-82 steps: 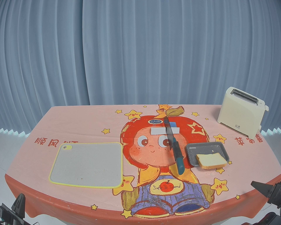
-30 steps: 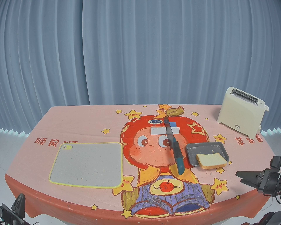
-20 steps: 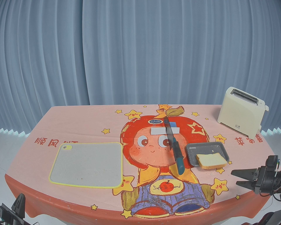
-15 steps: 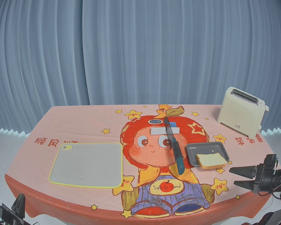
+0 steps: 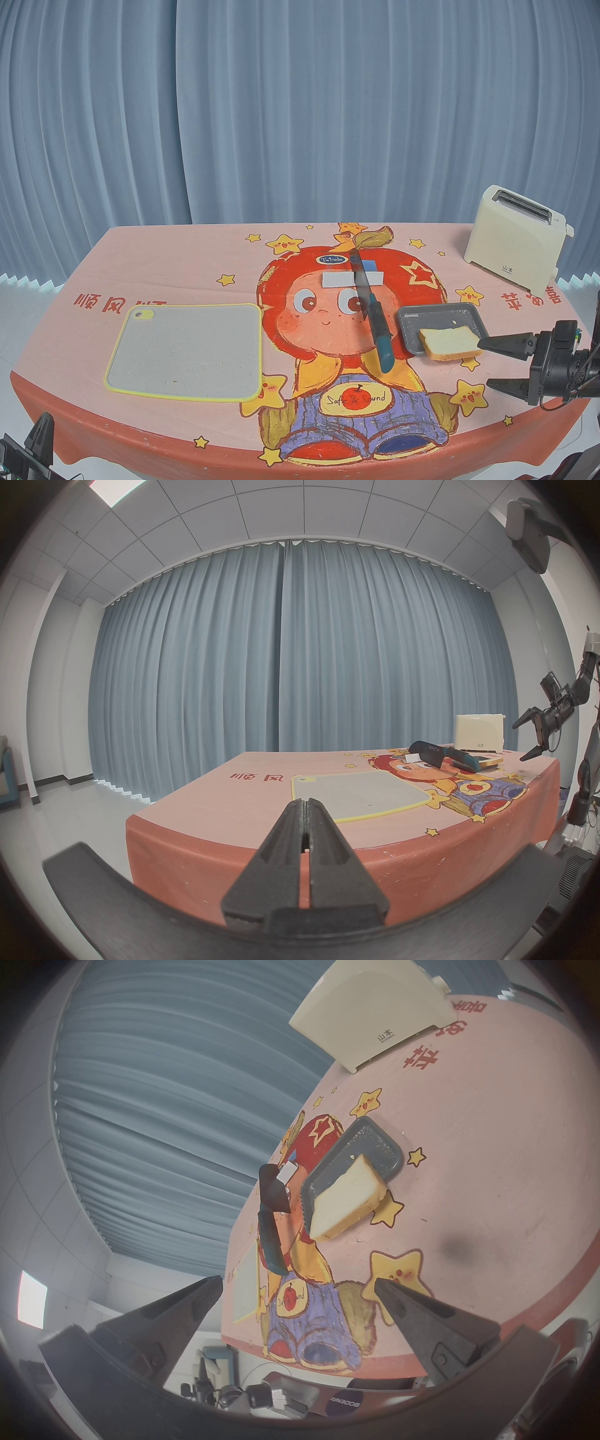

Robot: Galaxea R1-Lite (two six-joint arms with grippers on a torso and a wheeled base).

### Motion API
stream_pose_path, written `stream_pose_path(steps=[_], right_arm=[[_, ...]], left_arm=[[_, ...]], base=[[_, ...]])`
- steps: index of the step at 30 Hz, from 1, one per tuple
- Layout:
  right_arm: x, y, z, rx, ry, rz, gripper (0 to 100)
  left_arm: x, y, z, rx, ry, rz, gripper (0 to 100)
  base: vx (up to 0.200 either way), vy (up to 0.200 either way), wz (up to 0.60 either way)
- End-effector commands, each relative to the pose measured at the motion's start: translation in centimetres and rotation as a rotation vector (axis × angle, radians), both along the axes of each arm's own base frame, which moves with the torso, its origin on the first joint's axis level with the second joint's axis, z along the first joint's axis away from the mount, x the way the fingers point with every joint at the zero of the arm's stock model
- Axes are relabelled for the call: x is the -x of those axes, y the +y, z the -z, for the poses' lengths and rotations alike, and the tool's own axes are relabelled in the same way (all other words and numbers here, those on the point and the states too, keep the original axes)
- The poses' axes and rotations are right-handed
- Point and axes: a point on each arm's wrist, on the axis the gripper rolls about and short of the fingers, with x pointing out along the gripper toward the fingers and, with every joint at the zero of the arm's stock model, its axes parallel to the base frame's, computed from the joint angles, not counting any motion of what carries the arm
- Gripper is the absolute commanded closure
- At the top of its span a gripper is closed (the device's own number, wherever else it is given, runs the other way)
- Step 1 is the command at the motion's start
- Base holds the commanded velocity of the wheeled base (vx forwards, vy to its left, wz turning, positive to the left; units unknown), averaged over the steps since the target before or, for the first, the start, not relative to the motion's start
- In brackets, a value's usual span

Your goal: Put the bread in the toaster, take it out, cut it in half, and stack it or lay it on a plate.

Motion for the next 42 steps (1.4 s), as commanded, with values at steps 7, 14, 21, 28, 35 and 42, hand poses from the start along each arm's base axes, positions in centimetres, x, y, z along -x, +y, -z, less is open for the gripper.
stream_pose_path(steps=[7, 14, 21, 28, 35, 42], right_arm=[[-1.0, 0.4, 0.2, -0.063, 0.051, 0.042, 0], [-1.0, 0.7, 0.3, -0.091, 0.089, 0.047, 0], [-1.7, 0.9, 1.1, -0.092, 0.138, 0.062, 0], [-2.6, 1.3, 1.5, -0.162, 0.203, 0.062, 0], [-3.2, 1.5, 1.7, -0.183, 0.204, 0.069, 0], [-4.2, 1.6, 2.1, -0.176, 0.231, 0.084, 0]], left_arm=[[0.0, 0.0, 0.5, 0.000, 0.001, 0.000, 100], [0.0, 0.0, 0.5, 0.000, 0.001, 0.000, 100], [0.0, 0.0, 0.5, 0.000, 0.001, 0.000, 100], [0.0, 0.0, 0.5, 0.000, 0.001, 0.000, 100], [0.0, 0.0, 0.5, 0.000, 0.001, 0.000, 100], [0.0, 0.0, 0.5, 0.000, 0.001, 0.000, 100]], base=[[0.000, 0.000, 0.00], [0.000, 0.000, 0.00], [0.000, 0.000, 0.00], [0.000, 0.000, 0.00], [0.000, 0.000, 0.00], [0.000, 0.000, 0.00]])
